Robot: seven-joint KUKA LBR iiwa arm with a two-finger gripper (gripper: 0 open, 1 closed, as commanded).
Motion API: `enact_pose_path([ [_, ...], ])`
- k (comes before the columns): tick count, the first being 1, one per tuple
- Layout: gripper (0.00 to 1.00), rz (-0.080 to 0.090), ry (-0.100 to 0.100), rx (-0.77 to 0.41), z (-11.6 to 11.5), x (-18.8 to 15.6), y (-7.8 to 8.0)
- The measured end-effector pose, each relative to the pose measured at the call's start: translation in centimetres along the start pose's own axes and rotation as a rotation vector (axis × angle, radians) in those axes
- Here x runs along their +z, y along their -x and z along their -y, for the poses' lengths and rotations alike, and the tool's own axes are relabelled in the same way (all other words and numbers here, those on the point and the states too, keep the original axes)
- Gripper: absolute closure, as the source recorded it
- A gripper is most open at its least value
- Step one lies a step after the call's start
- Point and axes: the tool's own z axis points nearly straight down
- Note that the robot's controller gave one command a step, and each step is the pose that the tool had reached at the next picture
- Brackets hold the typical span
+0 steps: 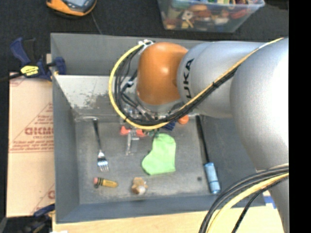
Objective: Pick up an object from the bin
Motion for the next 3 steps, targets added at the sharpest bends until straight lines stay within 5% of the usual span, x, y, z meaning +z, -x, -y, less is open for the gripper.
enact_pose_path([
  [1,0.00,0.000,-0.002,-0.179,8.4,7.0,3.9],
  [2,0.00,0.010,0.001,-0.169,7.6,0.3,3.4],
  [3,0.00,-0.003,-0.001,-0.229,8.3,4.0,3.6],
])
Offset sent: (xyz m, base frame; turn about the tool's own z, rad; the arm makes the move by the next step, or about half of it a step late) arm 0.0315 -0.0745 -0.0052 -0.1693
